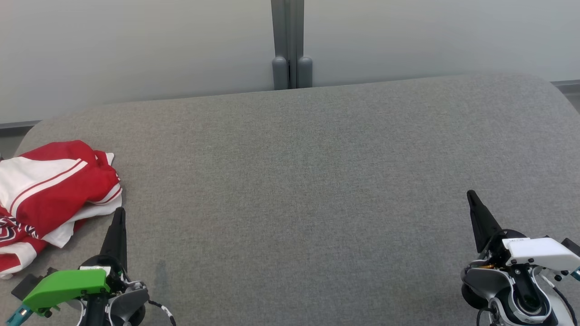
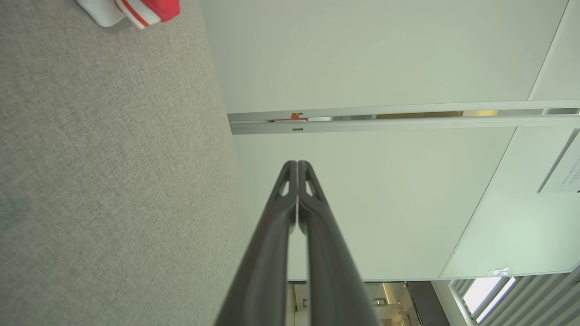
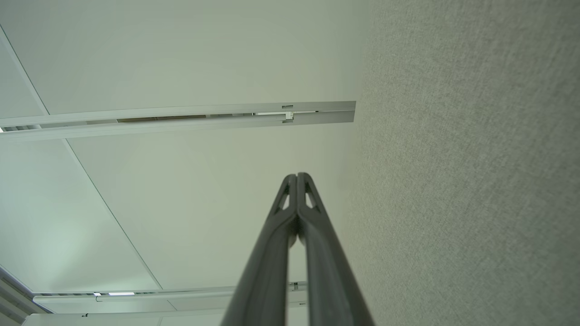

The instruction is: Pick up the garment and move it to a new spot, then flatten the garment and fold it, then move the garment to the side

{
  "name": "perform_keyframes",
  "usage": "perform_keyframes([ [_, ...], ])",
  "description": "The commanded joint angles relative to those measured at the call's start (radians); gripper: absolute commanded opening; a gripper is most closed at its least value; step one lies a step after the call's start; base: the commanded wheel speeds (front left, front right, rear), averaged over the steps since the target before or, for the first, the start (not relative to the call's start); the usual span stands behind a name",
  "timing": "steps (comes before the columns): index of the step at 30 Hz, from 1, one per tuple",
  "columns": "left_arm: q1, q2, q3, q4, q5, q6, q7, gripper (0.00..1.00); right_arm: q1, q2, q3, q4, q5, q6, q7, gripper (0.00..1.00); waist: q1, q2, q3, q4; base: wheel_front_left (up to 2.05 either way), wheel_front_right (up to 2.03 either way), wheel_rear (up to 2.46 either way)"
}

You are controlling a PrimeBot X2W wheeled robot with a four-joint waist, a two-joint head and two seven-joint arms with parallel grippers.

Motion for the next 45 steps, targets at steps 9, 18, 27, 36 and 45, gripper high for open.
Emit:
perform_keyframes([
  [9,-0.011,0.002,0.001,0.001,0.006,-0.002,0.002,0.0,-0.006,-0.001,0.0,0.001,-0.003,0.001,0.0,0.0,0.0,0.0,0.0,0.0,0.0,0.0,0.0],
  [18,-0.011,0.002,0.001,0.001,0.006,-0.002,0.002,0.0,-0.006,-0.001,0.0,0.001,-0.003,0.001,0.0,0.0,0.0,0.0,0.0,0.0,0.0,0.0,0.0],
  [27,-0.008,-0.001,-0.031,0.002,0.012,0.0,-0.028,1.0,0.009,-0.002,0.009,-0.005,-0.027,0.0,-0.028,1.0,0.0,0.0,0.0,0.0,0.0,0.0,0.0],
  [36,-0.033,0.018,-0.066,-0.016,0.148,0.0,-0.077,1.0,0.003,-0.029,0.038,-0.03,-0.198,0.0,-0.076,1.0,0.0,0.0,-0.001,0.001,0.0,0.0,0.0],
  [45,-0.035,0.015,-0.08,-0.049,0.332,0.0,-0.115,1.0,0.009,-0.032,0.055,-0.06,-0.401,0.0,-0.114,1.0,0.0,0.0,-0.001,0.001,0.0,0.0,0.0],
])
